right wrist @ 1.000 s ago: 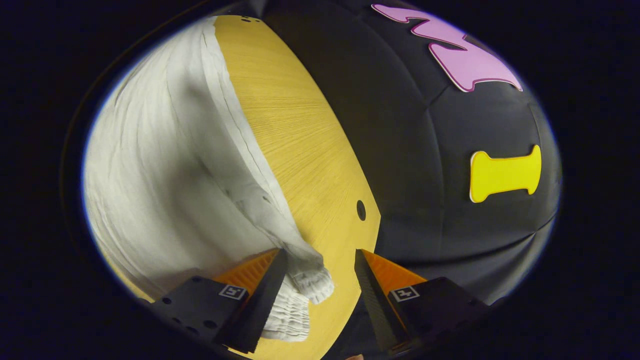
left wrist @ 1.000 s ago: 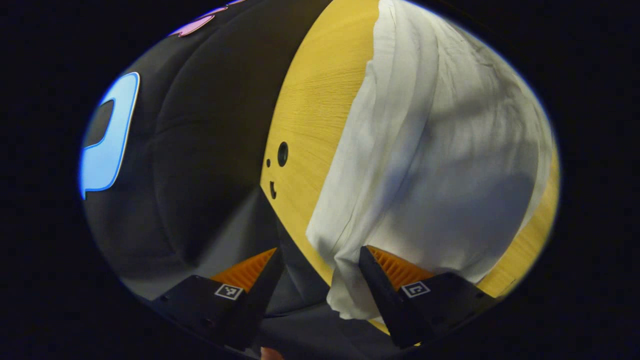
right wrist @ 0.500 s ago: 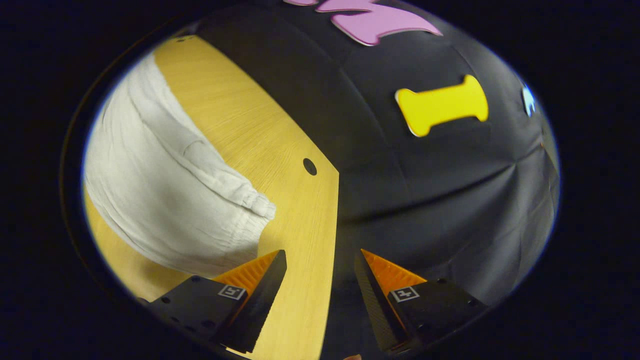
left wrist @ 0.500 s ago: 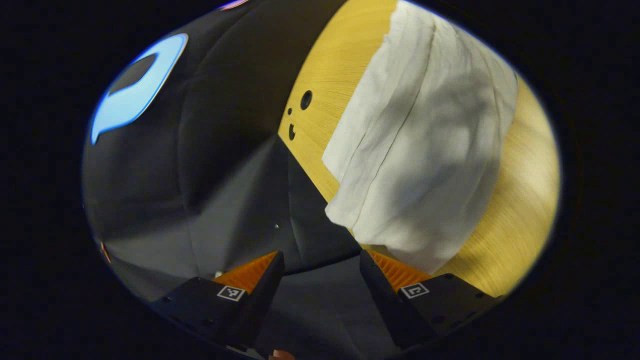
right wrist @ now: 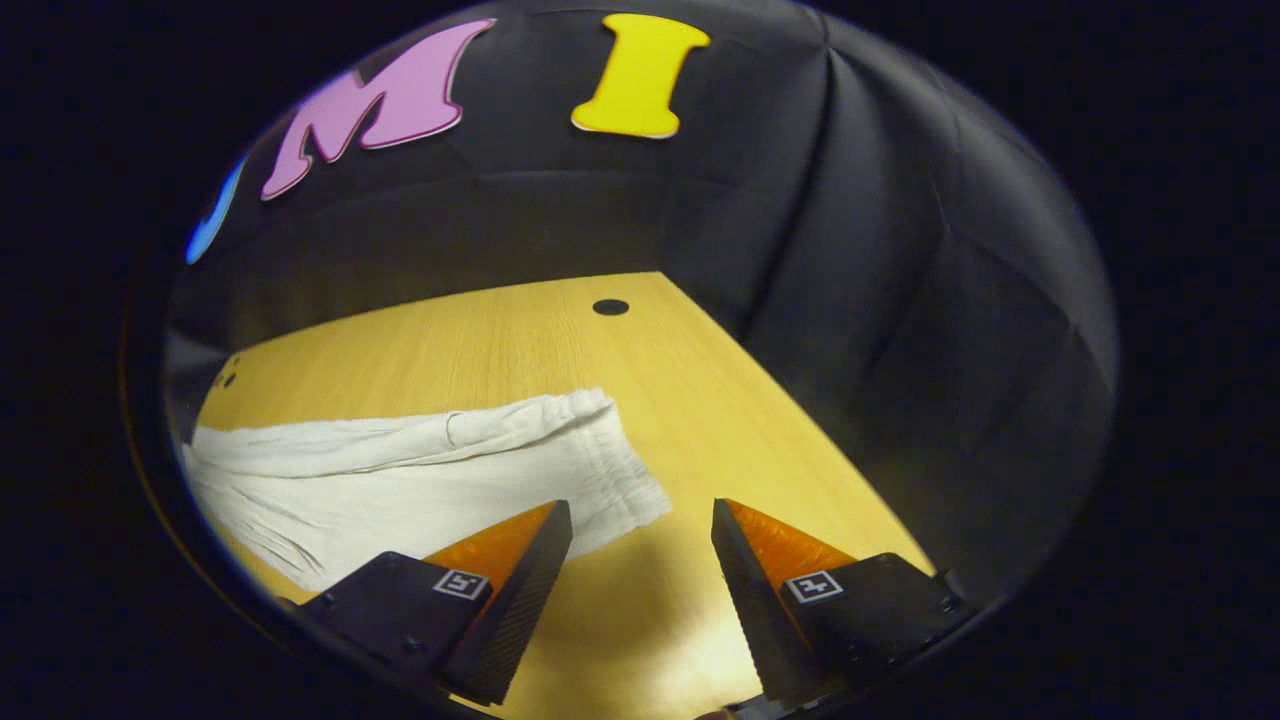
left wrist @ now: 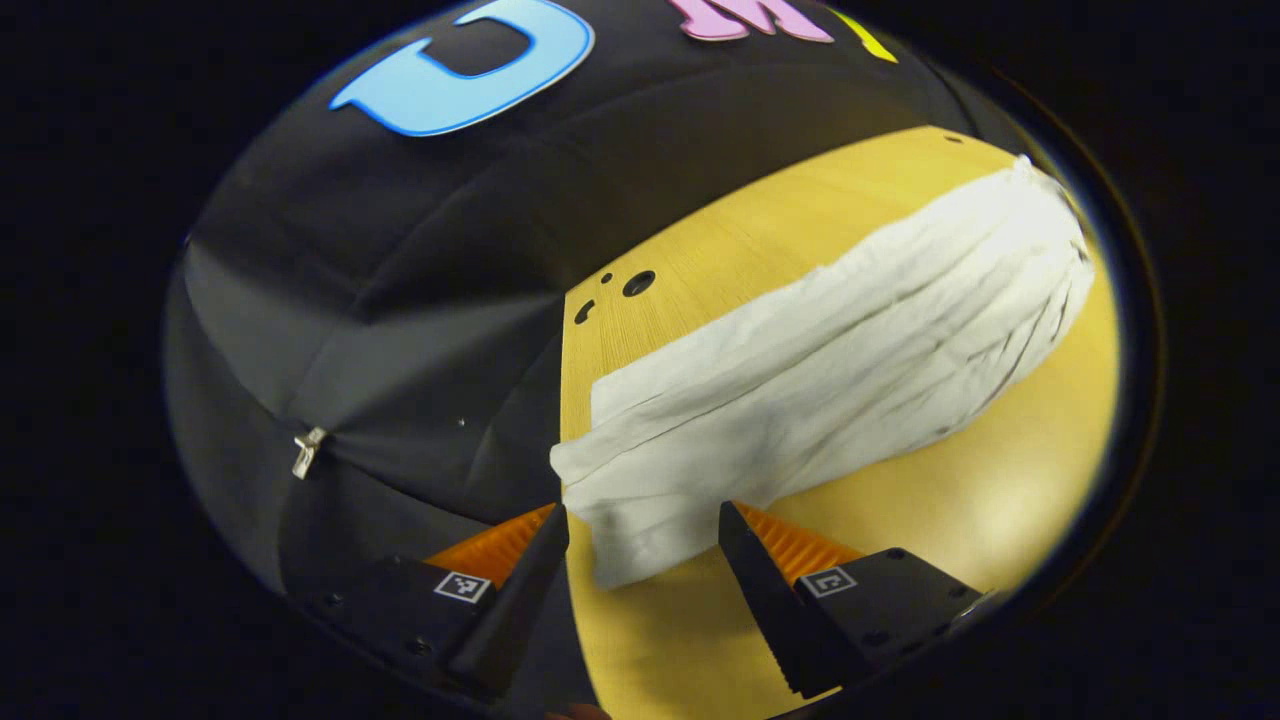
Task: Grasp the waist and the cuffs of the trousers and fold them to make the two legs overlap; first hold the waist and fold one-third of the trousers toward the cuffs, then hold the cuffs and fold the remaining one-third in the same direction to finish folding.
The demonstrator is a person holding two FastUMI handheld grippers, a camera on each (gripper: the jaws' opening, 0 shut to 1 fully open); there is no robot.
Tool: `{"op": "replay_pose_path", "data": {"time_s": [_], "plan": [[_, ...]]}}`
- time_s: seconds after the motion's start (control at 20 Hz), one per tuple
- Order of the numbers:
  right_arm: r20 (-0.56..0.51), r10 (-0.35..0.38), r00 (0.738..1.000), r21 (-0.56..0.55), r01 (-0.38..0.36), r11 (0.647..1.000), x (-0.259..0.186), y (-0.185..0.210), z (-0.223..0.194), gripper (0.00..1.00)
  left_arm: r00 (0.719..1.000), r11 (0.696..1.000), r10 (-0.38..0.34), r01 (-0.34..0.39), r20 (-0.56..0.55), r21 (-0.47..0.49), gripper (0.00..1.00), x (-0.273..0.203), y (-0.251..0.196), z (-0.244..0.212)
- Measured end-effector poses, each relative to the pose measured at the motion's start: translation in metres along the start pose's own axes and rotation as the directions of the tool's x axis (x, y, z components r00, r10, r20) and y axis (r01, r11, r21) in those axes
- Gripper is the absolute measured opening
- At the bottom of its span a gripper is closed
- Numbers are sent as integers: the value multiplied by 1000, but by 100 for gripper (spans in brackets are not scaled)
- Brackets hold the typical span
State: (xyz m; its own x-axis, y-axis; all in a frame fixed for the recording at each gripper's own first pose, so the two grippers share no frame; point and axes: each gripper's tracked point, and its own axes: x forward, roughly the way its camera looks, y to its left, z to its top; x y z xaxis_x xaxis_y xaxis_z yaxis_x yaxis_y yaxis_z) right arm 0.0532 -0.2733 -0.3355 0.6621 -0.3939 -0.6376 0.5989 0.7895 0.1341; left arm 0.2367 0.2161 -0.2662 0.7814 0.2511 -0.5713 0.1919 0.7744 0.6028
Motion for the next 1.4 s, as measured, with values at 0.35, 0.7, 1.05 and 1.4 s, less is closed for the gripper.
{"op": "replay_pose_path", "data": {"time_s": [0.35, 0.7, 1.05, 1.4], "plan": [[-72, 78, 994, 405, -42, 914, 21, 22, -29, 92, 982, 846, -108, 173, 156, -504, 97, -25, -38, 27], [-68, 57, 996, 502, -15, 864, 50, 26, -14, 92, 963, 635, -141, 265, 229, -726, 96, -32, -45, 34], [-95, 37, 995, 543, 20, 840, 62, 21, -21, 53, 961, 529, -197, 269, 192, -805, 96, -26, -55, 18], [1, 23, 1000, 483, -21, 875, 55, 22, -2, 13, 955, 337, -253, 238, 156, -911, 96, -13, -67, -3]]}}
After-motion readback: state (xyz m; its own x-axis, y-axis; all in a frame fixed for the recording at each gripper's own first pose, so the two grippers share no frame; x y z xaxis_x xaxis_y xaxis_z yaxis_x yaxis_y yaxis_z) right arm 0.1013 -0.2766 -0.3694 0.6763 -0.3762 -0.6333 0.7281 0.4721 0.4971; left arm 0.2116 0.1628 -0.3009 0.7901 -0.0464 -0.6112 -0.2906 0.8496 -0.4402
